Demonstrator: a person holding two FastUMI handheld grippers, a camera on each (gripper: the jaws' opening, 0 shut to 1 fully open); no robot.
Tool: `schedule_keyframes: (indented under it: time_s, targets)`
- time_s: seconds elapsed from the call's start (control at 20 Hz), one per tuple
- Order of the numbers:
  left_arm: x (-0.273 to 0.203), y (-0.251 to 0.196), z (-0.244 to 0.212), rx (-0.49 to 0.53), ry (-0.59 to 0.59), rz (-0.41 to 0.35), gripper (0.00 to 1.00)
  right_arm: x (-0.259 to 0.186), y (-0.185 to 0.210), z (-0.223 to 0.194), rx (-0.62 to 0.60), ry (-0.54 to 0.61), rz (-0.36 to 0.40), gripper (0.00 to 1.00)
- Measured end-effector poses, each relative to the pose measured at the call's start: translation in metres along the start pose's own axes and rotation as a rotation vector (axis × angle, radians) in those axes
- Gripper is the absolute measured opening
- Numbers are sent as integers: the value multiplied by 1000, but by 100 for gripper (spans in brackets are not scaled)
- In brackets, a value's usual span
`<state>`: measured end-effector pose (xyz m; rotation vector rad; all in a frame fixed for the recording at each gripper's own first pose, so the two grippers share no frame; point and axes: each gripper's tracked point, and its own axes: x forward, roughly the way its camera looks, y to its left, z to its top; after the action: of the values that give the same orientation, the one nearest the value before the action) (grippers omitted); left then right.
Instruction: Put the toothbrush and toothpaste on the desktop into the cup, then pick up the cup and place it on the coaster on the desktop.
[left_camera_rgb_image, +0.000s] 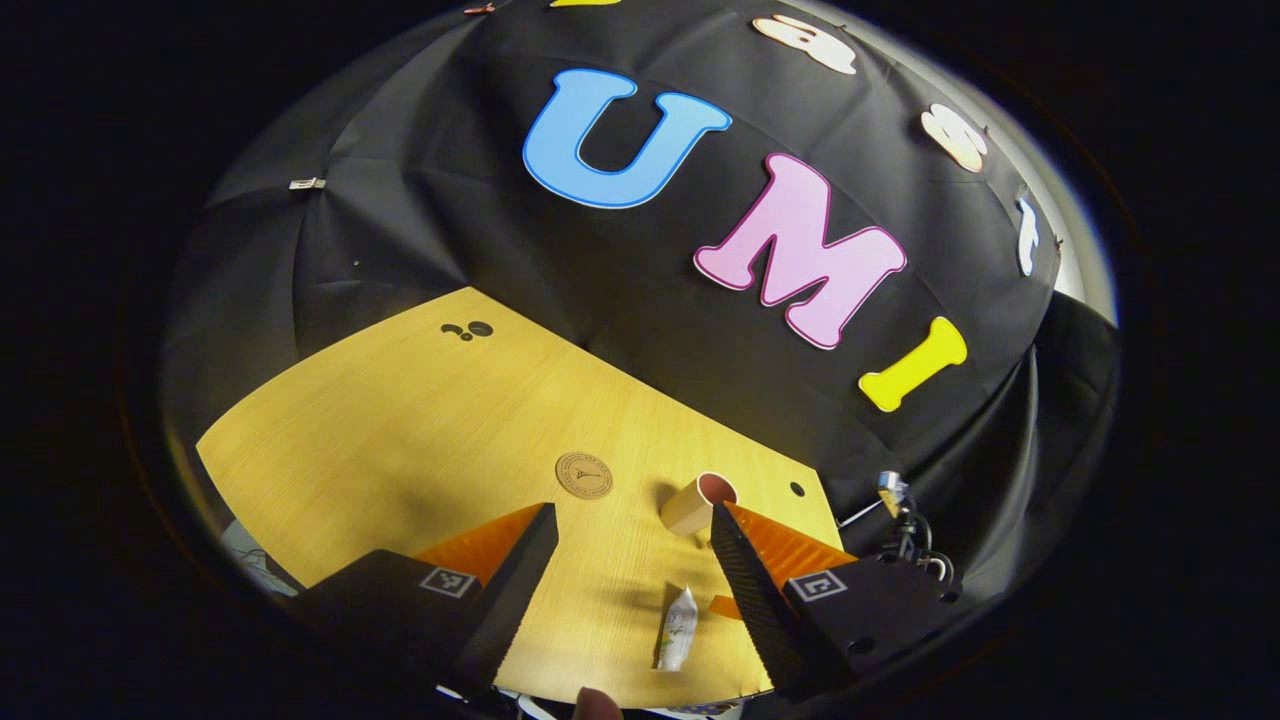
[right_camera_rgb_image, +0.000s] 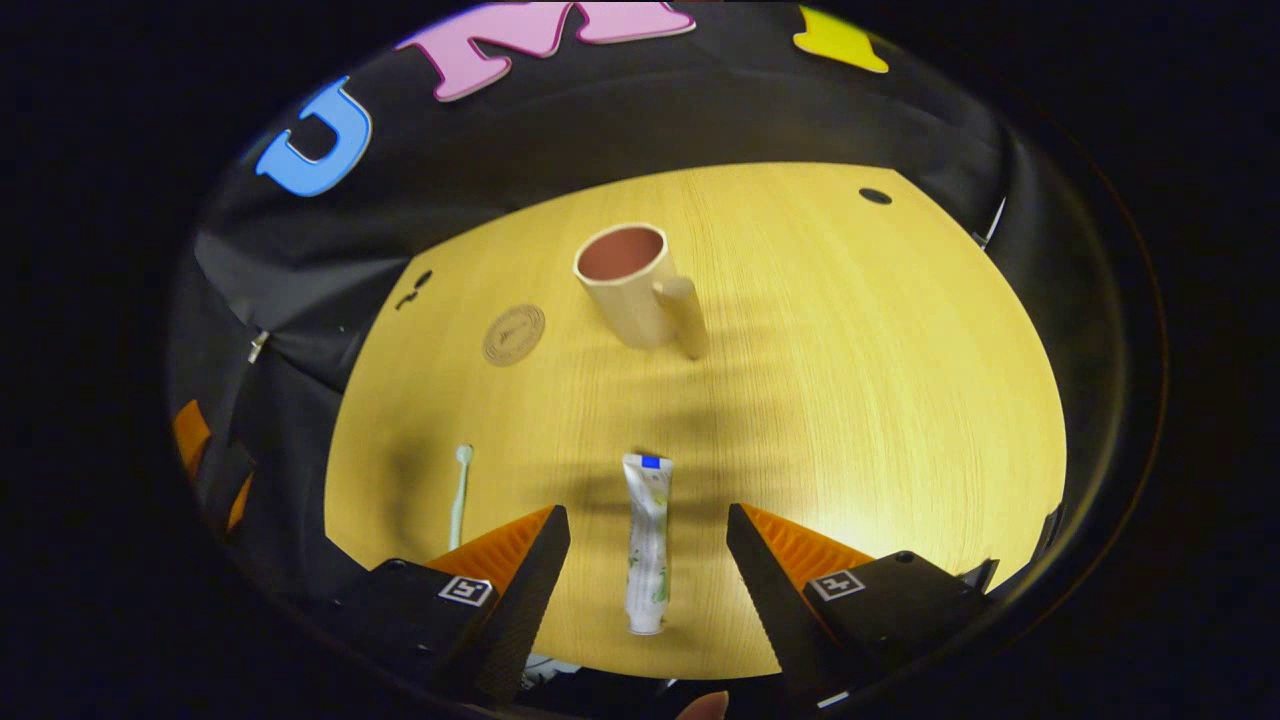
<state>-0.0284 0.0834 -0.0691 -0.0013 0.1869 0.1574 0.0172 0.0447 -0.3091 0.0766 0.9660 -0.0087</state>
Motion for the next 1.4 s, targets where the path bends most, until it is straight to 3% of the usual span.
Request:
schedule_keyframes:
  time_s: [0.3,0.5,0.6,0.65,0.7,0.75,0.85,0.95,1.05,1.1,1.25,1.3,1.4]
  targets:
    - [-1,14,-10,-11,19,32,98,42,-3,-19,-2,140,-28,97]
    - [-2,19,-13,-21,24,46,98,56,-3,-27,8,196,-32,90]
    - [-3,21,-14,-24,24,49,98,59,-4,-32,44,226,-43,76]
    - [-3,21,-13,-24,24,50,98,64,-3,-31,61,225,-37,55]
    - [-2,20,-14,-24,24,51,98,65,-3,-32,70,241,-33,53]
    - [-1,20,-14,-25,25,52,98,61,-3,-32,85,246,-35,39]
    - [1,20,-14,-30,28,54,98,62,-1,-34,103,264,-18,28]
    - [3,22,-15,-38,35,57,98,64,1,-37,128,272,6,30]
    - [4,25,-19,-45,48,60,98,63,2,-35,152,270,22,25]
    - [6,27,-22,-49,58,63,97,63,3,-34,155,261,35,17]
    - [15,33,-27,-65,82,72,96,61,2,-33,161,248,70,18]
    - [20,35,-30,-71,91,76,96,64,3,-35,170,244,85,8]
    - [29,40,-36,-75,107,75,95,63,4,-36,194,239,109,13]
